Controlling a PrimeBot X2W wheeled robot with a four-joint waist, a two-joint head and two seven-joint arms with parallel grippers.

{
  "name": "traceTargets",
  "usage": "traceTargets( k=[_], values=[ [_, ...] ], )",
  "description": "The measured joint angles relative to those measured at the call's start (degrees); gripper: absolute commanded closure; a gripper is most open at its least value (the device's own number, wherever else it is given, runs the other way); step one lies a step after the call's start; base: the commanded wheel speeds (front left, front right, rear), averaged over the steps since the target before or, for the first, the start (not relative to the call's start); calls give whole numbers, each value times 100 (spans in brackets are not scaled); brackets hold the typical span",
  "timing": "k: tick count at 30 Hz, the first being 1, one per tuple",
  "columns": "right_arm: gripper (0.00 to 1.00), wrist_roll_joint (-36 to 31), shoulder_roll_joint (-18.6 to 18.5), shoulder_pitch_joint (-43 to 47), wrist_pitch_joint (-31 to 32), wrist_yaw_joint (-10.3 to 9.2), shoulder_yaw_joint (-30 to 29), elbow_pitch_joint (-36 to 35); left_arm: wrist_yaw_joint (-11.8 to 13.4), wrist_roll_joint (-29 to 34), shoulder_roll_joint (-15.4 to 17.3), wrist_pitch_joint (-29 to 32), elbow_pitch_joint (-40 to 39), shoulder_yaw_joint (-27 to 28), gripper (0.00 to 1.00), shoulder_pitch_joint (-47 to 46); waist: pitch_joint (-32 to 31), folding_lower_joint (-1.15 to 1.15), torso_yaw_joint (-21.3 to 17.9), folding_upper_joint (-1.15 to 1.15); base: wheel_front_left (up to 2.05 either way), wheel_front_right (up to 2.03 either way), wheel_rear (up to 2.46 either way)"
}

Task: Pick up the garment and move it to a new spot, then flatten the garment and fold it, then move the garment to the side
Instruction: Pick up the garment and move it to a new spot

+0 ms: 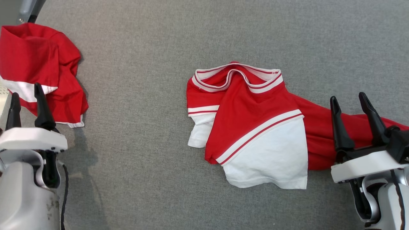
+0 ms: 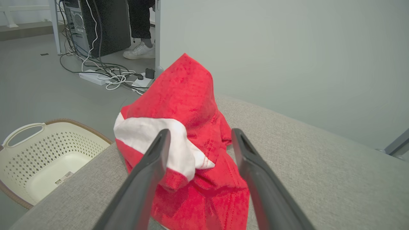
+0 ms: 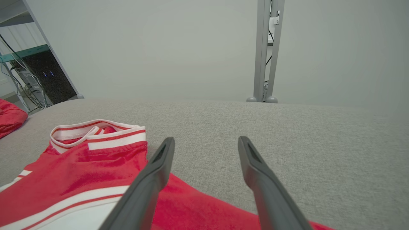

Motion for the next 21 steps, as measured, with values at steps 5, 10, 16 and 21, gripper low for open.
traceTargets(
  k=[5,10,16,21],
  values=[
    [0,55,88,97,-157,-1,-20,271,9,726,-319,-1,-979,191,0,832,-372,0,-57,0,0,0,0],
    [0,57,131,288,-259,0,-51,475,8,1206,-606,-2,-1820,51,0,1560,-773,0,-127,0,0,0,0],
    [0,90,178,475,-347,0,-10,644,2,1404,-782,-4,-2414,-505,0,2286,-1178,0,-312,0,0,0,0],
    [0,107,201,621,-381,0,23,746,126,1412,-806,123,-2793,-888,0,2585,-1428,0,-575,0,0,0,0]
  ],
)
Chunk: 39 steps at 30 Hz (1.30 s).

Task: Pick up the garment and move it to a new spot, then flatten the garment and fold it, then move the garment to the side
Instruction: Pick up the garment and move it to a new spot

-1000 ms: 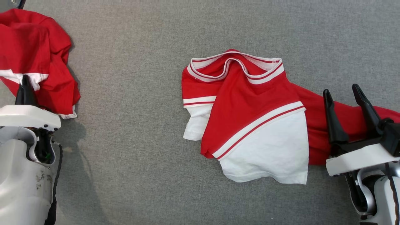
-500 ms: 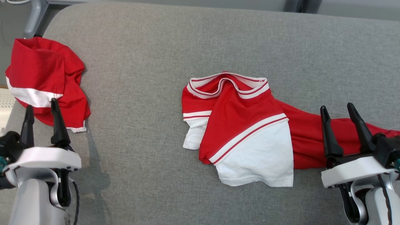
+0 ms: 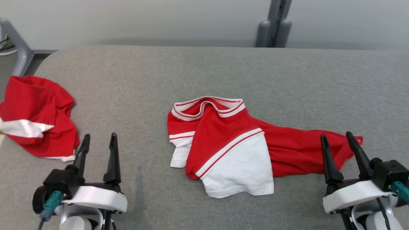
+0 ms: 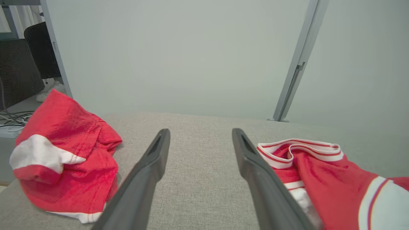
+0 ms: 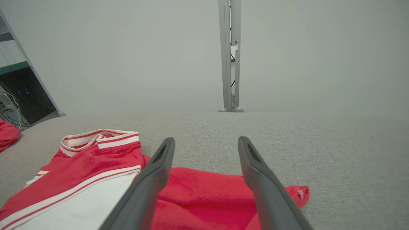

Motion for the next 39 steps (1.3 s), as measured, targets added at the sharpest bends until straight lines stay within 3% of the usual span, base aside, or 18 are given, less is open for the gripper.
traceTargets(
  k=[17,39],
  values=[
    [0,23,26,578,33,0,-31,20,290,70,67,630,-690,-438,0,954,-863,0,-833,0,0,0,0],
    [0,59,30,783,187,0,41,-157,503,154,224,727,-1015,-472,0,1283,-1002,0,-688,0,0,0,0]
  ],
)
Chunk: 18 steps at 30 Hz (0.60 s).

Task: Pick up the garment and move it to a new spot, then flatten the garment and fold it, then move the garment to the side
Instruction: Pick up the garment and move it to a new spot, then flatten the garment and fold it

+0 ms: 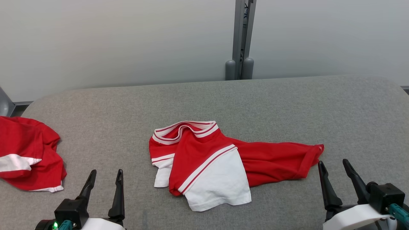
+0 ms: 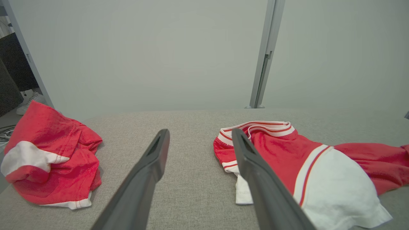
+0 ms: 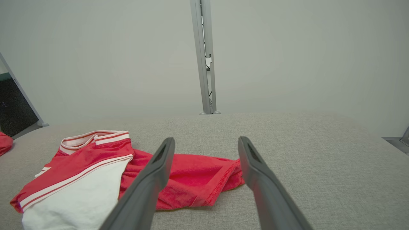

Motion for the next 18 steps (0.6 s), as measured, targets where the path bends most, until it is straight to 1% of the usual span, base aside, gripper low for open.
traceTargets(
  k=[18],
  values=[
    [0,63,-1,-9,-2,0,25,31,9,-59,55,-8,8,-89,0,-63,95,0,48,0,0,0,0]
  ],
)
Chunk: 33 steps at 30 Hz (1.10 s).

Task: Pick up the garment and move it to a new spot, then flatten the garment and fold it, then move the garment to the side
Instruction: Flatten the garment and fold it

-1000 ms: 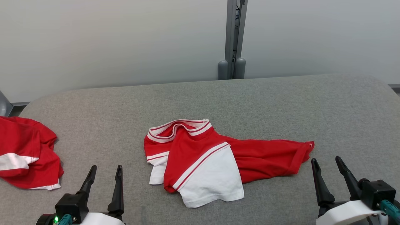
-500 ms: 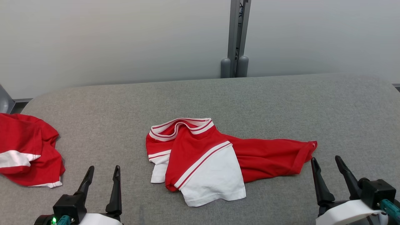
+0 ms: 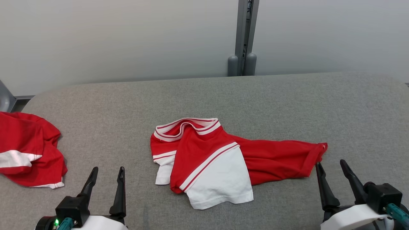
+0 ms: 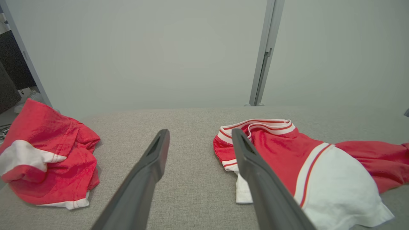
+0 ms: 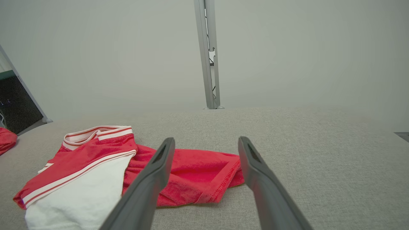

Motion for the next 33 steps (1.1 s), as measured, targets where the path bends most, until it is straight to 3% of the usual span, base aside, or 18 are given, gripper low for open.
traceTargets(
  k=[9,14,21,22,23,24,28,33],
  values=[
    [0,30,2,-105,398,0,862,266,-4,-38,-45,-121,-15,-132,0,-367,421,0,168,0,0,0,0],
    [0,182,12,-278,616,0,1501,738,1,-52,-79,-222,35,-218,0,-591,693,0,370,0,0,0,0],
    [0,308,12,-749,583,-1,1779,1514,19,-52,-88,-382,124,-260,0,-846,1067,0,655,0,0,0,0],
    [41,338,9,-810,556,0,1804,1583,19,-55,-91,-398,147,-267,0,-865,1110,0,687,0,0,0,0],
    [76,368,9,-875,555,0,1827,1647,19,-69,-100,-423,168,-276,0,-893,1152,0,714,0,0,0,0],
    [100,400,2,-925,561,-1,1870,1690,19,-74,-105,-446,188,-281,0,-934,1191,0,736,0,0,0,0],
    [100,475,0,-1066,553,0,1991,1761,26,-81,-112,-513,279,-308,0,-1013,1284,0,736,0,0,0,0],
    [100,481,-87,-1062,586,-1,2067,1215,52,-88,-102,-573,315,-300,0,-1044,1261,0,596,0,0,0,0]
  ],
)
